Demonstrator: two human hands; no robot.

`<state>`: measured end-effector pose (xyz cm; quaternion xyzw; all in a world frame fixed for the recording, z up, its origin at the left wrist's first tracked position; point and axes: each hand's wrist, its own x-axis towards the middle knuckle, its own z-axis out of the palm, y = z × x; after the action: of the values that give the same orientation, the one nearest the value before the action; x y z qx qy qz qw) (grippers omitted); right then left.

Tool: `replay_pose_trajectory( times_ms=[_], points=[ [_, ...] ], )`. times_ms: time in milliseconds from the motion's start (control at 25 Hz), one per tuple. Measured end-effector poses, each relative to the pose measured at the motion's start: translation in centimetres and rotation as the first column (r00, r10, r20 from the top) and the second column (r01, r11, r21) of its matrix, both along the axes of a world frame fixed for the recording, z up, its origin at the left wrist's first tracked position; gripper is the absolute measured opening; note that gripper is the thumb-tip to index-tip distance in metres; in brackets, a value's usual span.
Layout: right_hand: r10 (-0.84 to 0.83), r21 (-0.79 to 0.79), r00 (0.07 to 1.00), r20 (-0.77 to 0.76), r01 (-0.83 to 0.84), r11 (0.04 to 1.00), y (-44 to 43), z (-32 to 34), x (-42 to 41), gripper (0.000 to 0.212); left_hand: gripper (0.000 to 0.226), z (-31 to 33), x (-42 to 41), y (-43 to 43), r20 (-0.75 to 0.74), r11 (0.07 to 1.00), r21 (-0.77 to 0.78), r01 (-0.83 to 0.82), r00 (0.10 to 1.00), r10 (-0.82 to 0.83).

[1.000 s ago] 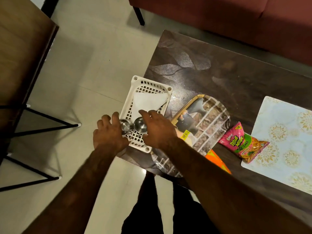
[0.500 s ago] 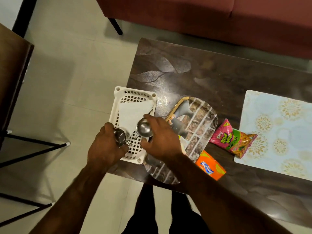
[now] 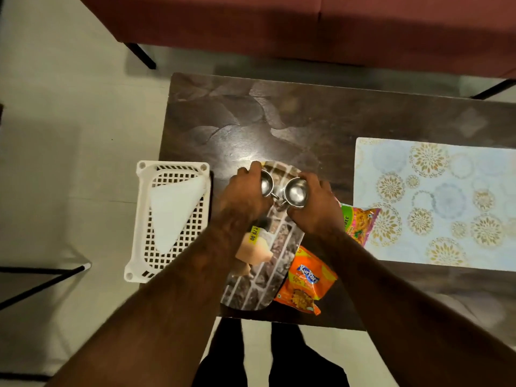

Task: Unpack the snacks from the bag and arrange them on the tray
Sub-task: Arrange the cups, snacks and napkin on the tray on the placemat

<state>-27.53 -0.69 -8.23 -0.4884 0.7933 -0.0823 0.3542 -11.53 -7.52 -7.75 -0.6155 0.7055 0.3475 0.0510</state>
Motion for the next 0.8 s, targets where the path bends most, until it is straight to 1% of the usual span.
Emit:
replay_pose_trajectory(
  times_ms=[160, 320, 400, 480, 600, 680, 720, 760, 800],
  points=[
    [0.058, 0.003, 0.998, 0.038, -0.058, 0.998, -0.5, -0.6, -0.7, 0.082, 0.072, -1.2, -1.1, -0.5, 0.013, 1.000, -0.008, 0.001, 1.000, -0.001],
    [0.087, 0.021, 0.996, 0.010, -0.087, 0.996, -0.3, -1.0, -1.0, 0.081, 0.074, -1.4, -1.3, -0.5, 0.015, 0.999, -0.025, 0.031, 0.999, -0.031],
    [0.120, 0.025, 0.992, -0.044, -0.119, 0.993, -0.4, -1.0, -1.2, 0.083, 0.080, -1.6, -1.1, -0.4, -0.021, 1.000, -0.019, 0.012, 1.000, -0.013],
    [0.161, 0.042, 0.984, -0.081, -0.158, 0.987, -0.6, -1.2, -1.4, 0.086, 0.092, -1.7, -0.6, -0.2, -0.068, 1.000, -0.014, -0.023, 0.997, 0.022],
    [0.207, 0.084, 0.976, -0.069, -0.201, 0.976, -1.0, -1.2, -1.7, 0.087, 0.099, -1.1, 0.8, 0.7, -0.122, 0.997, -0.011, -0.081, 0.989, 0.079],
    [0.237, 0.115, 0.969, -0.072, -0.228, 0.967, -1.2, -1.0, -1.7, 0.090, 0.092, -0.1, 1.8, 2.1, -0.110, 0.992, -0.053, -0.119, 0.988, 0.113],
    [0.240, 0.123, 0.966, -0.095, -0.228, 0.966, -1.2, -0.9, -1.7, 0.090, 0.083, 0.4, 2.2, 3.2, -0.117, 0.986, -0.074, -0.152, 0.983, 0.143],
    [0.237, 0.105, 0.961, -0.143, -0.223, 0.969, -1.2, -0.6, -1.6, 0.089, 0.071, 1.0, 2.6, 4.5, -0.141, 0.977, -0.063, -0.206, 0.971, 0.195],
    [0.231, 0.055, 0.950, -0.212, -0.224, 0.973, -1.1, -0.3, -1.2, 0.084, 0.057, 1.6, 3.2, 5.9, -0.185, 0.961, -0.012, -0.275, 0.945, 0.269]
  ],
)
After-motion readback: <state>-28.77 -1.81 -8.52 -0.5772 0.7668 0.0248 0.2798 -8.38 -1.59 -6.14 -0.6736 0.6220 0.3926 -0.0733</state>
